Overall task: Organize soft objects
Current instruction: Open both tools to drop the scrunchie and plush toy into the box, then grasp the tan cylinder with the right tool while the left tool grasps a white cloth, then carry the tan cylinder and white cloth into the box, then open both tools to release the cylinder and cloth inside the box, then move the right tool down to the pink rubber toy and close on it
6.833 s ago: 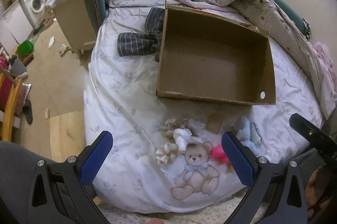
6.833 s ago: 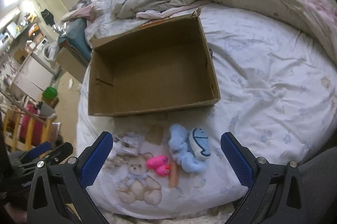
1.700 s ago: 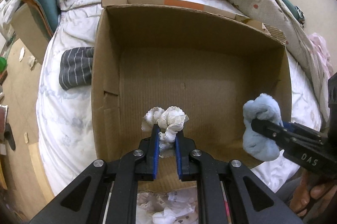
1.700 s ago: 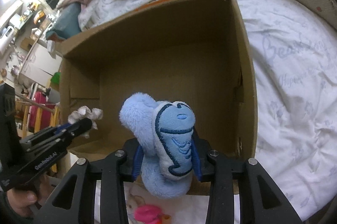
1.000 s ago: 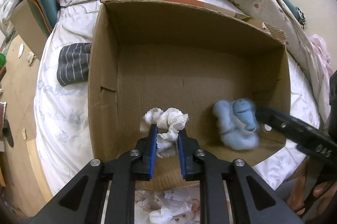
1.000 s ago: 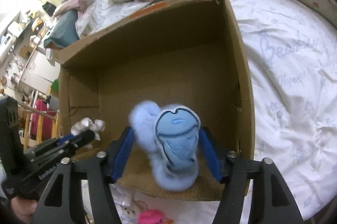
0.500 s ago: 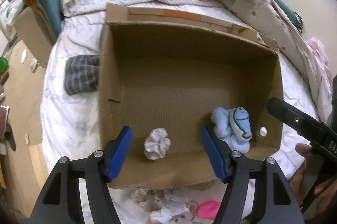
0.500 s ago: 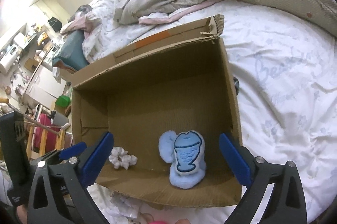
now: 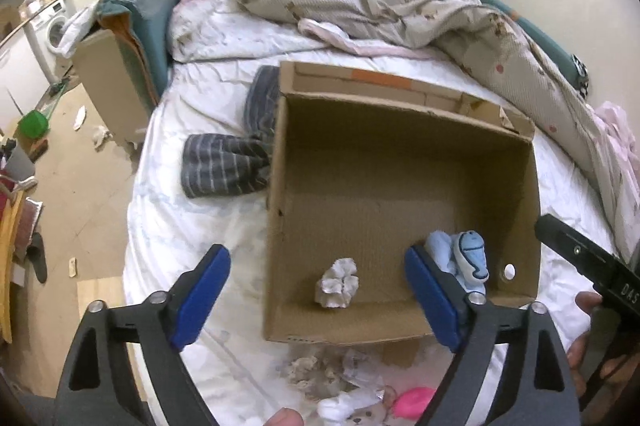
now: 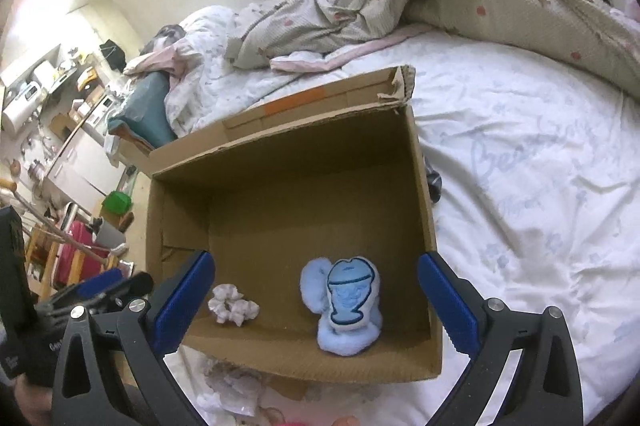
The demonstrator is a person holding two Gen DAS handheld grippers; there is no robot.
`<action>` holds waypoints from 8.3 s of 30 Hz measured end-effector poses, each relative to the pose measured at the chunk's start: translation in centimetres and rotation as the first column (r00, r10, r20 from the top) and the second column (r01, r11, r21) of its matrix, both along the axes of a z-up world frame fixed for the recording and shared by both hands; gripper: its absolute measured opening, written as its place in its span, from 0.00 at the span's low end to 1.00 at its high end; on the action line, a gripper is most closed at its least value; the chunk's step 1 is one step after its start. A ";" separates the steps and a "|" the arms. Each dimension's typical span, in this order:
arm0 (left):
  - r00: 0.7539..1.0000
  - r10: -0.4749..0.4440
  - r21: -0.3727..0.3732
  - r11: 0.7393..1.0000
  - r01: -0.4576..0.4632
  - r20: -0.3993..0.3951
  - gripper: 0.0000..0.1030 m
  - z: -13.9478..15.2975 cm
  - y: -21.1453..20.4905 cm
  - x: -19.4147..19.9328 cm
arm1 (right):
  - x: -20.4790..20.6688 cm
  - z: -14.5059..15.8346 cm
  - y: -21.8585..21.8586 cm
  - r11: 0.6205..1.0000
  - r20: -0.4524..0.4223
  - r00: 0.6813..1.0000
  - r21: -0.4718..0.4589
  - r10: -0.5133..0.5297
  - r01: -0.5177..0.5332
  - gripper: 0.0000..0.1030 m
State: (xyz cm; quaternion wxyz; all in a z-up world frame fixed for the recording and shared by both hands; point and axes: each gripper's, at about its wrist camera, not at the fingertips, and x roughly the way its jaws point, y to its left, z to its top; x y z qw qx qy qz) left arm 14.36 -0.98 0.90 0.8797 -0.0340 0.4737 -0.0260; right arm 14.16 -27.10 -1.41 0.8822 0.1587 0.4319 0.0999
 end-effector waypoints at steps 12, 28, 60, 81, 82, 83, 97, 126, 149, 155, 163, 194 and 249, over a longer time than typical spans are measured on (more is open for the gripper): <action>0.998 0.068 -0.013 0.998 -0.069 -0.014 0.90 0.8 2.5 -3.3 | -2.6 1.5 0.0 0.998 0.006 1.000 -0.060 -0.017 0.017 1.00; 0.994 0.070 0.020 0.997 -0.068 -0.087 0.90 -0.3 1.8 -7.9 | -6.3 1.2 0.7 0.996 -0.045 0.999 -0.091 0.012 -0.017 1.00; 0.964 0.152 0.028 0.988 -0.150 -0.219 0.90 -2.3 3.1 -8.8 | -9.8 -12.2 6.9 0.926 -0.624 0.737 -0.056 0.259 -0.372 0.44; 0.881 -0.012 -0.104 0.994 -0.042 -0.473 0.75 -10.1 0.0 -8.6 | -7.4 -6.4 2.3 0.987 -0.366 0.926 -0.093 0.090 -0.132 0.05; 0.875 -0.024 -0.120 0.992 -0.039 -0.483 0.69 -10.5 -0.4 -8.5 | -7.5 -6.4 2.0 0.989 -0.364 0.928 -0.087 0.083 -0.123 0.05; 0.870 -0.032 -0.127 0.991 -0.036 -0.492 0.62 -10.9 -0.7 -8.5 | -7.4 -6.4 1.8 0.990 -0.368 0.926 -0.077 0.080 -0.116 0.05; 0.881 -0.054 -0.107 0.994 0.003 -0.470 0.20 -10.2 -1.1 -10.0 | -7.8 -6.6 2.1 0.988 -0.377 0.916 -0.018 0.137 -0.155 0.05; 0.981 0.069 -0.031 0.997 -0.076 -0.181 0.20 1.5 1.2 -5.0 | -6.1 3.0 0.9 0.989 -0.124 0.984 0.093 0.130 -0.119 0.06; 0.991 -0.027 -0.067 0.998 0.018 -0.133 0.20 -3.7 -1.7 3.9 | 0.6 -1.8 3.3 0.986 -0.122 0.979 0.012 0.165 -0.164 0.06; 0.991 -0.056 -0.019 0.998 0.054 -0.121 0.20 -4.2 -2.6 3.8 | 1.2 -3.5 3.7 0.986 -0.178 0.970 0.013 0.164 -0.164 0.06; 0.987 -0.069 0.000 0.998 0.070 -0.147 0.20 -5.0 -2.6 3.6 | 1.6 -4.7 3.7 0.987 -0.217 0.964 0.006 0.156 -0.158 0.06; 0.988 -0.100 -0.008 0.995 0.100 -0.121 0.69 -4.9 -3.0 2.8 | 2.1 -5.7 2.9 0.991 -0.237 0.963 0.062 0.130 -0.119 0.13; 0.991 -0.002 -0.024 1.000 -0.001 -0.133 0.87 -3.8 1.1 -4.9 | -6.0 -4.6 2.4 0.998 -0.265 0.963 -0.034 0.047 -0.059 0.65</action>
